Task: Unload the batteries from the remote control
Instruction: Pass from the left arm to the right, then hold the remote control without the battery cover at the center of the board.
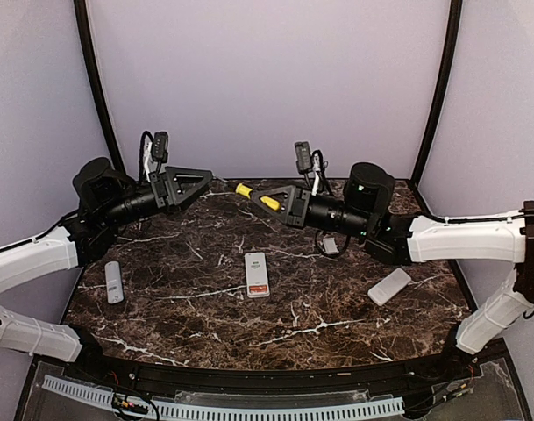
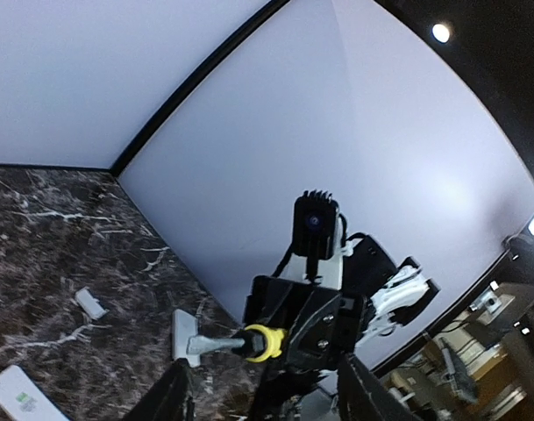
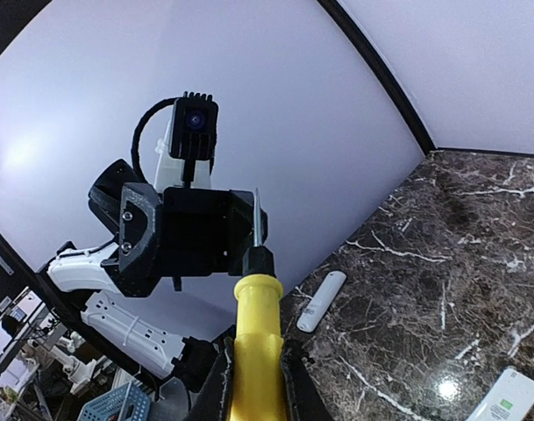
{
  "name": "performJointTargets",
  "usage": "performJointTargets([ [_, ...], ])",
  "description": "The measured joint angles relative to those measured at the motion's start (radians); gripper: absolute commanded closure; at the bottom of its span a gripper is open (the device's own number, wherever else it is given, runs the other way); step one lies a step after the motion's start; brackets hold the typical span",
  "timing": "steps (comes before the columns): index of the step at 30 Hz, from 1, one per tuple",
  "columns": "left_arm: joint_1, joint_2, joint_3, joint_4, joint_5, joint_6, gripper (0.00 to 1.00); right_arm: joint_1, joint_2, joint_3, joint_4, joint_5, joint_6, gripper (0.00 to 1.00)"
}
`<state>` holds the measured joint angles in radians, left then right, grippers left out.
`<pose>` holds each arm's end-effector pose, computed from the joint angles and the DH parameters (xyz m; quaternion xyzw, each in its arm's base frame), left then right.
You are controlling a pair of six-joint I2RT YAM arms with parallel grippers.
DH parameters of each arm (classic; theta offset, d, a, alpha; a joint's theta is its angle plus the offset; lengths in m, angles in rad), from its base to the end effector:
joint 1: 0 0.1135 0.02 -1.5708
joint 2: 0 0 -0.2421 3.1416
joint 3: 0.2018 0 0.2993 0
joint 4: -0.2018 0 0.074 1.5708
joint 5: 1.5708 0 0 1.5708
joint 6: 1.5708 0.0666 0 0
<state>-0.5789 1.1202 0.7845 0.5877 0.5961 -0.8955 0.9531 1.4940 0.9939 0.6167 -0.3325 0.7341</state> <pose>0.2610 -0.2152 0.3237 0.1369 0.6149 -0.6411 0.4384 0.2276 0.3579 0.2829 -0.1945 0.6381 0.6235 0.4076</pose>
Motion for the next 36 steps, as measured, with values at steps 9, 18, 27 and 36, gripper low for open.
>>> performJointTargets([
  [9,0.000,-0.027,0.040,-0.386,-0.138,0.167,0.21,-0.046,-0.120,-0.018,-0.340,0.167,-0.062,1.00],
  [18,0.000,0.117,0.030,-0.584,-0.217,0.171,0.29,-0.039,-0.161,-0.037,-0.691,0.303,-0.082,1.00],
  [27,-0.049,0.260,0.003,-0.565,-0.219,0.146,0.48,0.043,-0.108,-0.043,-0.839,0.364,-0.034,1.00],
  [36,-0.116,0.435,0.003,-0.513,-0.215,0.136,0.56,0.090,-0.022,-0.042,-0.895,0.396,0.026,1.00],
])
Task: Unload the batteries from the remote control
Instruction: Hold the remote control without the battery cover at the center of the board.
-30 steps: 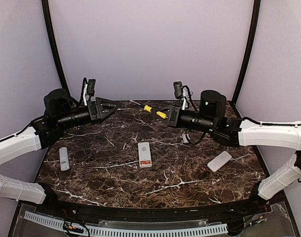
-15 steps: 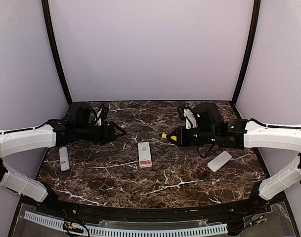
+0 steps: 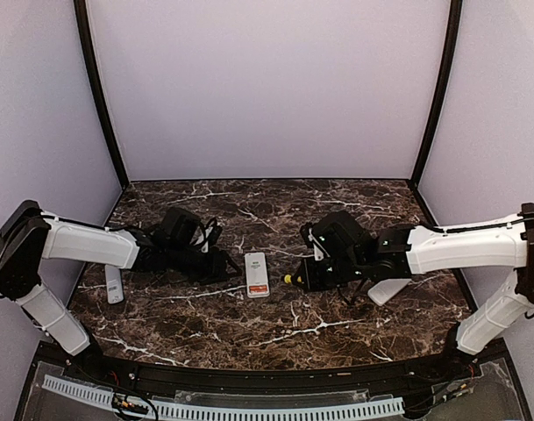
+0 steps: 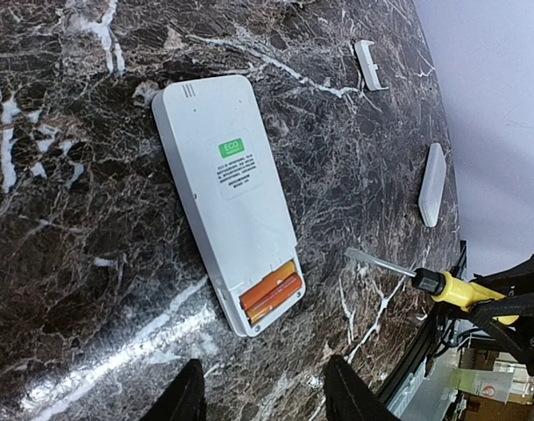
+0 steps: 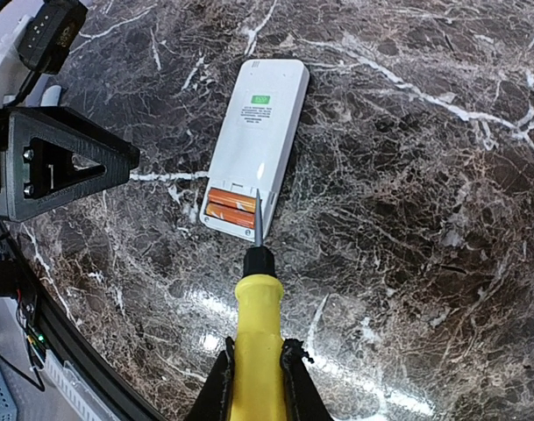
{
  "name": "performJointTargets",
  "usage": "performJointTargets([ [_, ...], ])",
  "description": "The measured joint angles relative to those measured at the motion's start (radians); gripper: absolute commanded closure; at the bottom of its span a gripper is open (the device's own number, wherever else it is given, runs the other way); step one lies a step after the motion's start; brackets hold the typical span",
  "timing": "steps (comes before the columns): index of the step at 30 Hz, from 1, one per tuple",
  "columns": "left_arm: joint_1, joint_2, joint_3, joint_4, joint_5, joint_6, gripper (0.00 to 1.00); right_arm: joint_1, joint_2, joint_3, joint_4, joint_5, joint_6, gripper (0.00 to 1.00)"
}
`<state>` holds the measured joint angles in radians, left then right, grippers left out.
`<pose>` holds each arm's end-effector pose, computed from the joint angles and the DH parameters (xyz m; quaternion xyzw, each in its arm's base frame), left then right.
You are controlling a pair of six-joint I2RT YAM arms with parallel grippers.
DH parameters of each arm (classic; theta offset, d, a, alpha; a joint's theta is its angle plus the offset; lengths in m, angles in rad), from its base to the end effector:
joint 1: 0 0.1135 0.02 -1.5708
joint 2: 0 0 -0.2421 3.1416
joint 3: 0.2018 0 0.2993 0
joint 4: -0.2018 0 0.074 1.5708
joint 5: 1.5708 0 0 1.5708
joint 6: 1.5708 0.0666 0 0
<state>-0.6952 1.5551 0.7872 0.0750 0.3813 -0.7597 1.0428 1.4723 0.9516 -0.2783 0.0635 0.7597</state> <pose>0.2708 -0.2582 0.1083 0.0518 0.8909 -0.4056 0.1976 0.1943 0.3247 0.1599 -0.1188 0.9184 0.2767 0.2565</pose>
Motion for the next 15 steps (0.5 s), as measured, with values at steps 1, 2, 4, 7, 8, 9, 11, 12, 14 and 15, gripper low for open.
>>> performJointTargets([
  [1,-0.004,0.011,0.000,0.008,0.001,-0.002,0.56,0.003,0.006,0.000,-0.006,0.002,0.005,1.00],
  [2,-0.005,0.022,0.000,0.017,0.002,-0.004,0.57,0.006,0.011,0.002,-0.011,0.002,0.008,1.00],
  [4,-0.010,0.038,0.000,0.032,0.003,-0.007,0.59,0.010,0.020,0.005,-0.015,0.004,0.013,1.00],
  [7,-0.010,0.066,0.004,0.055,0.006,-0.011,0.60,0.011,0.034,0.017,-0.018,0.005,0.018,1.00],
  [8,-0.010,0.075,0.007,0.060,0.006,-0.011,0.61,0.012,0.037,0.020,-0.018,0.005,0.018,1.00],
  [9,-0.010,0.086,0.011,0.064,0.007,-0.011,0.62,0.013,0.039,0.023,-0.019,0.005,0.019,1.00],
  [11,-0.010,0.104,0.019,0.072,0.006,-0.011,0.62,0.014,0.042,0.027,-0.019,0.005,0.019,1.00],
  [12,-0.010,0.110,0.024,0.072,0.006,-0.011,0.63,0.015,0.043,0.029,-0.020,0.005,0.019,1.00],
  [14,-0.010,0.121,0.035,0.073,0.002,-0.009,0.64,0.016,0.048,0.034,-0.022,0.005,0.019,1.00],
  [15,-0.010,0.126,0.041,0.072,0.000,-0.008,0.64,0.017,0.051,0.037,-0.022,0.005,0.019,1.00],
])
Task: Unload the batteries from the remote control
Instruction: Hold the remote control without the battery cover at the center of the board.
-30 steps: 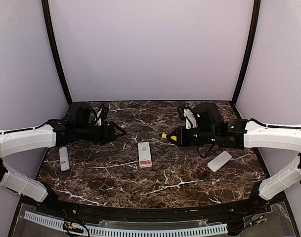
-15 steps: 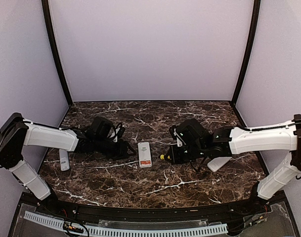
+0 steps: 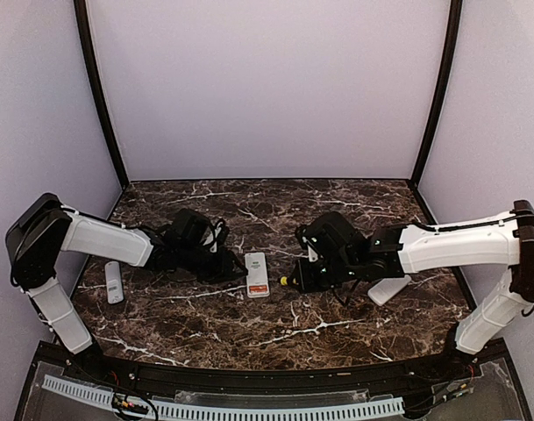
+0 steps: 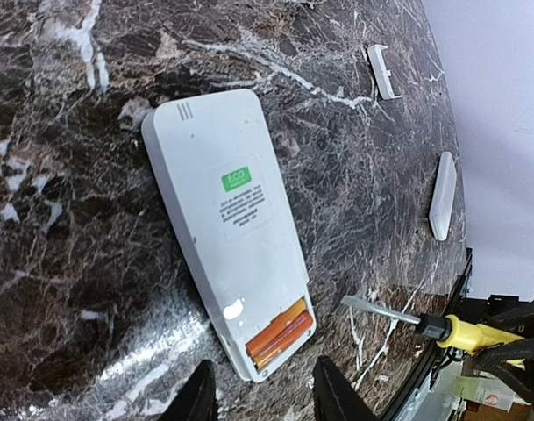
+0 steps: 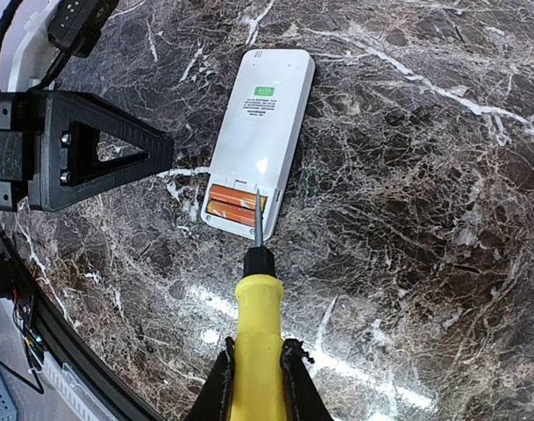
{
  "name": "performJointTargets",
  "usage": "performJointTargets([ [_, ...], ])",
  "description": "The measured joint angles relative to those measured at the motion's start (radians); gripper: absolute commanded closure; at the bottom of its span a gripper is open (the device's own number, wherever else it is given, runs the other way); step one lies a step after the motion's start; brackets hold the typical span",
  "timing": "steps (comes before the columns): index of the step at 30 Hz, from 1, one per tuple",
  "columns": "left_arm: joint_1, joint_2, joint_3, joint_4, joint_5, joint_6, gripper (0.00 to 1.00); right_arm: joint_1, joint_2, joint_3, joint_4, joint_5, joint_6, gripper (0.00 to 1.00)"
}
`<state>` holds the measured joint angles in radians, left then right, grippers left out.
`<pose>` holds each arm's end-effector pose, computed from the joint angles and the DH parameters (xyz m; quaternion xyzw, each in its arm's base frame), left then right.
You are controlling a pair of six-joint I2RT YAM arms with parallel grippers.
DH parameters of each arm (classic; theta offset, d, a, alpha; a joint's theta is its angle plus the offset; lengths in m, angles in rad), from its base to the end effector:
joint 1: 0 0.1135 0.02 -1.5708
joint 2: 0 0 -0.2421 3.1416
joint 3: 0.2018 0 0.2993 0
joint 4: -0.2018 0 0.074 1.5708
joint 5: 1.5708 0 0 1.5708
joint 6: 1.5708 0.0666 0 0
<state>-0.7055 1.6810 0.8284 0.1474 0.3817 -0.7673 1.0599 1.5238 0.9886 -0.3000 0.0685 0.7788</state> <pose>0.2794 -0.2706 0.0848 0.0520 0.8933 -0.4042 0.1894 0.1926 0.3342 0.1533 -0.1184 0.9251 0.2664 0.2433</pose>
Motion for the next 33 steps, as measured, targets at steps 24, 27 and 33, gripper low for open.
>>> performJointTargets([
  [24,-0.001,0.107,0.069,-0.003,-0.026,0.010,0.71,0.009,0.051,0.033,-0.032,0.000,0.000,1.00],
  [27,-0.001,0.114,0.070,-0.003,-0.026,0.013,0.72,0.009,0.057,0.037,-0.035,0.000,0.000,1.00],
  [33,-0.001,0.124,0.073,-0.002,-0.025,0.016,0.73,0.009,0.066,0.047,-0.038,0.000,0.000,1.00],
])
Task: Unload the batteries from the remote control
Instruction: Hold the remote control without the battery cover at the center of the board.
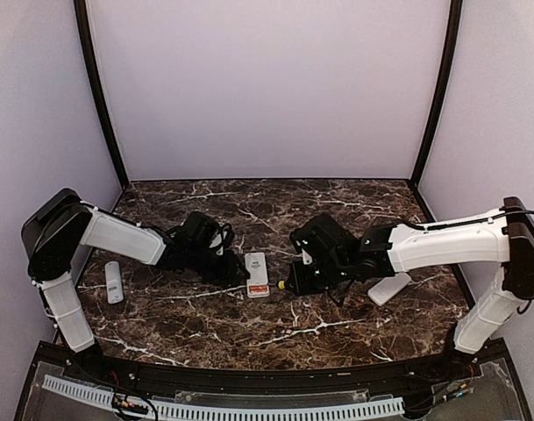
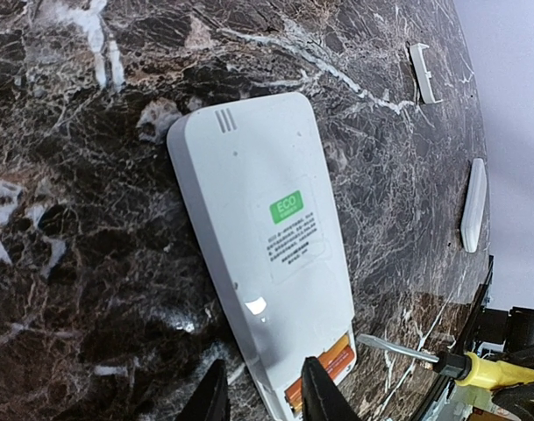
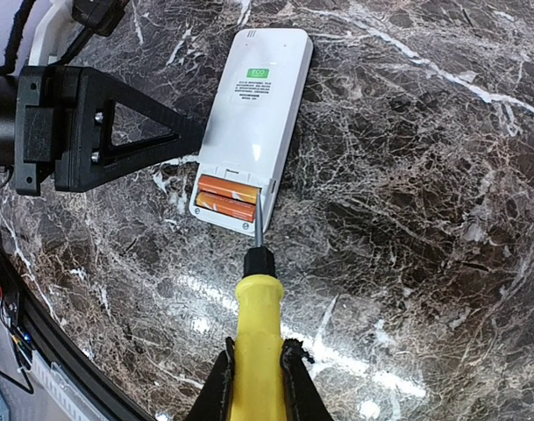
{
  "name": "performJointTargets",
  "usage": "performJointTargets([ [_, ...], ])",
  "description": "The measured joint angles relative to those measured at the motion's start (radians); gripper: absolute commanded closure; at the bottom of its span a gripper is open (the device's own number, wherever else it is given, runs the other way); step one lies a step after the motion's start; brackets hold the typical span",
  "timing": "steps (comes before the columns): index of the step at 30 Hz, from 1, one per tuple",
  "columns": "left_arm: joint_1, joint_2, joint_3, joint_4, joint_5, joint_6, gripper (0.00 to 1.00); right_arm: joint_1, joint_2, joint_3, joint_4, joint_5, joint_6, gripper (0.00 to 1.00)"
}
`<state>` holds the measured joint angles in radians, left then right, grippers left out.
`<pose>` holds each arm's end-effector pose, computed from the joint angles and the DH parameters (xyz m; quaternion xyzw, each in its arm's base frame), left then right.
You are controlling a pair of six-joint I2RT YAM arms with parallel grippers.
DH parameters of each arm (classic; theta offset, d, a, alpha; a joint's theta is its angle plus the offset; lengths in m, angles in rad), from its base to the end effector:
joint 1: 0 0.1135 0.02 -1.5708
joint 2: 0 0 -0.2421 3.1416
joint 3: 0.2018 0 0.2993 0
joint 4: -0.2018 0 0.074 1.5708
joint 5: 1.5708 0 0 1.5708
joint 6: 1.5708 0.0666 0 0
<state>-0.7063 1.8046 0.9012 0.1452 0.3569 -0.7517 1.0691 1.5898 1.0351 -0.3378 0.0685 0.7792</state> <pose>0.2920 -0.2797 0.0620 0.0496 0.9054 -0.3807 0.1815 0.1933 0.3429 0.1428 -0.1249 0.9342 0.2459 0.2261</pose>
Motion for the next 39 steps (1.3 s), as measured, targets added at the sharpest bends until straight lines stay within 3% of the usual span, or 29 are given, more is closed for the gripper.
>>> performJointTargets([
  [39,0.001,0.043,0.016,0.019,0.043,-0.005,0.88,0.001,0.024,0.020,-0.012,0.000,0.005,1.00],
])
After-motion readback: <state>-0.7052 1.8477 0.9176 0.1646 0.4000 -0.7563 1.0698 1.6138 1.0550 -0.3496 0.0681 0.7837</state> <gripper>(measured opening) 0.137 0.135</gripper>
